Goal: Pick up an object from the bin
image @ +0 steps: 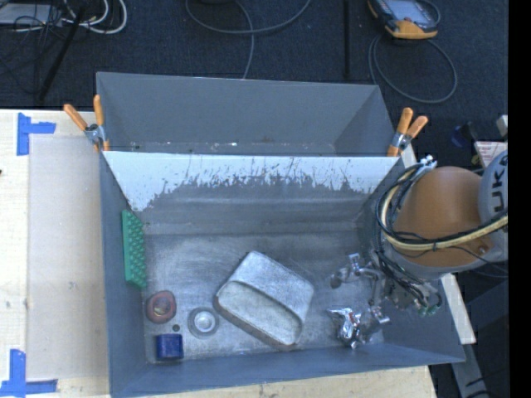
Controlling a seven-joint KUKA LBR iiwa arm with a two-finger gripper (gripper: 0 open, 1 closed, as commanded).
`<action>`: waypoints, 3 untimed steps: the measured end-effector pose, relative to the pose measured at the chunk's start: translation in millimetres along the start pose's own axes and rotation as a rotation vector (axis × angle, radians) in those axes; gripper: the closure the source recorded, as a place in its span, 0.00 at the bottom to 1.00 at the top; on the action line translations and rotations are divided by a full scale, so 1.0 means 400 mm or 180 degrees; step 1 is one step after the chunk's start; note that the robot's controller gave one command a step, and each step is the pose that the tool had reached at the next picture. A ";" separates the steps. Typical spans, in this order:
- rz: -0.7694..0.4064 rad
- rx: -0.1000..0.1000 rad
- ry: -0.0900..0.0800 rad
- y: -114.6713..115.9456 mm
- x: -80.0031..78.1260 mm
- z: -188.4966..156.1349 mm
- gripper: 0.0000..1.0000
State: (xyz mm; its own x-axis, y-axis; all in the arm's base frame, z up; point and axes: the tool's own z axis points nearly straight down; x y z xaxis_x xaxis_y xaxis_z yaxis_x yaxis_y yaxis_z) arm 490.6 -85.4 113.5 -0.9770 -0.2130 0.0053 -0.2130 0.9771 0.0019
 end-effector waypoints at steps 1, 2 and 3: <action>0.0211 0.0000 -0.0021 -0.046 -0.004 0.109 0.00; 0.0281 0.0002 -0.0029 -0.065 0.017 0.105 0.00; 0.0269 0.0007 -0.0032 -0.065 0.015 0.101 1.00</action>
Offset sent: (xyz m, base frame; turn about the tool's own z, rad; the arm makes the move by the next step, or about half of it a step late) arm 0.0041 -0.0185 -0.0435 0.0665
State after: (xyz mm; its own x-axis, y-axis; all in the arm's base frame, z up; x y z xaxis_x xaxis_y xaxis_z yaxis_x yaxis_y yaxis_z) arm 490.0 -112.1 72.9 -0.9915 -0.1298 -0.0048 -0.1298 0.9915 -0.0003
